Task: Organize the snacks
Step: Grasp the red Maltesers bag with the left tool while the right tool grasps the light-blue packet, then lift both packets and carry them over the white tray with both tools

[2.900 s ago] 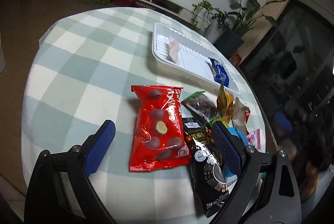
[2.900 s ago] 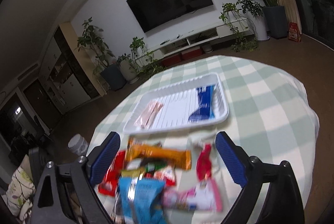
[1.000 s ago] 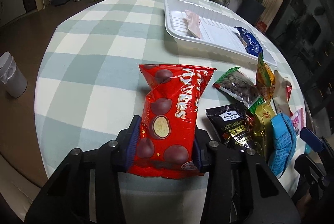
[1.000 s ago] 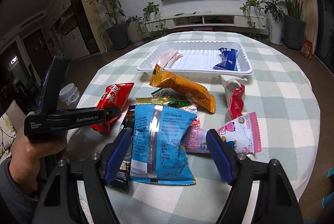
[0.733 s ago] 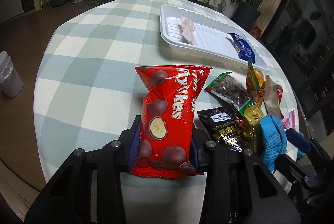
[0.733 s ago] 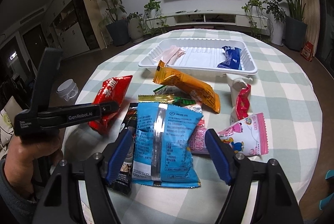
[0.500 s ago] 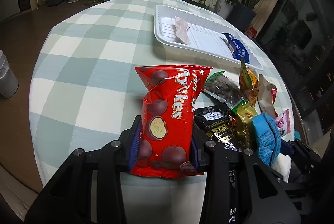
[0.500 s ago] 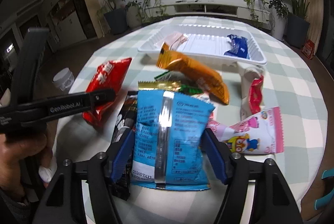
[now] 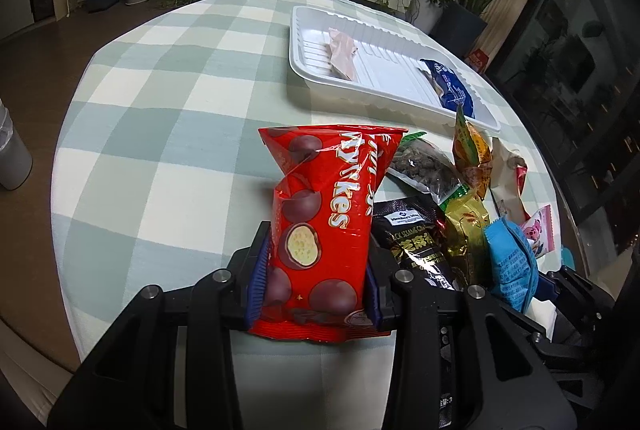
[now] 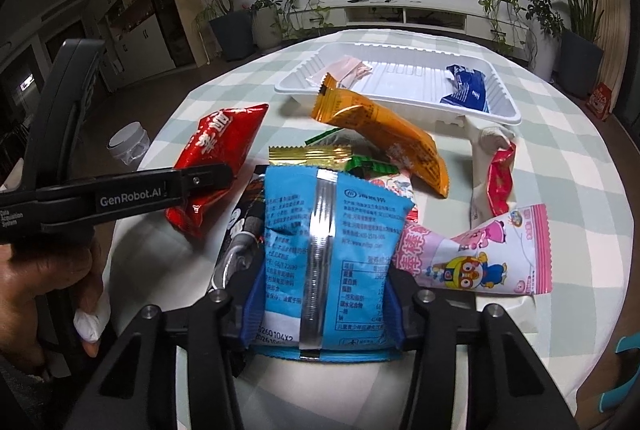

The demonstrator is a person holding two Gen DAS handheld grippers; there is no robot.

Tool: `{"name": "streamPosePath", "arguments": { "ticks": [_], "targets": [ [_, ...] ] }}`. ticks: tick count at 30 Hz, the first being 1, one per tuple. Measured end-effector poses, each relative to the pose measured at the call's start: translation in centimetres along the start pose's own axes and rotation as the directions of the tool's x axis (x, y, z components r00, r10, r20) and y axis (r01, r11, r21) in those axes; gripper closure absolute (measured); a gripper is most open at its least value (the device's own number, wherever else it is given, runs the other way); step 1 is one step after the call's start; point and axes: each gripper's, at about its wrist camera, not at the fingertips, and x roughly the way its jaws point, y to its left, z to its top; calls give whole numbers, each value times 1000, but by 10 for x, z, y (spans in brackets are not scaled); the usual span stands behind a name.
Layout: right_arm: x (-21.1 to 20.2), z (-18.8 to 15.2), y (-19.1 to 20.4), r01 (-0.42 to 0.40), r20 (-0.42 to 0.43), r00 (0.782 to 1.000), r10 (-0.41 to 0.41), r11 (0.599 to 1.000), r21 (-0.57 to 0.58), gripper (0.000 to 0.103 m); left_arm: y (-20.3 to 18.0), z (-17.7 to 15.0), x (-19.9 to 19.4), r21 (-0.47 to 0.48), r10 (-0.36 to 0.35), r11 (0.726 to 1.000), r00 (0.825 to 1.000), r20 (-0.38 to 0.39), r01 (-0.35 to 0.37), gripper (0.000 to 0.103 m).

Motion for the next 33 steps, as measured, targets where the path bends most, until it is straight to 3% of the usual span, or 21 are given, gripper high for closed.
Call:
{"name": "streamPosePath", "arguments": {
  "ticks": [20,28,33],
  "targets": [
    [-27,7,-28,-60,118,992,44,988,142,57,3,1,-8,-21,-25,999,999,34,25,67],
    [-48,13,-76,-84,200,980,18,941,329,57,17,5,-17,-109,-105,988,992,66,112,67],
    [-67,32,-105,-75,256,966,-27,922,379,57,23,20,-26,-136,-126,981,988,86,137,67]
  ]
}}
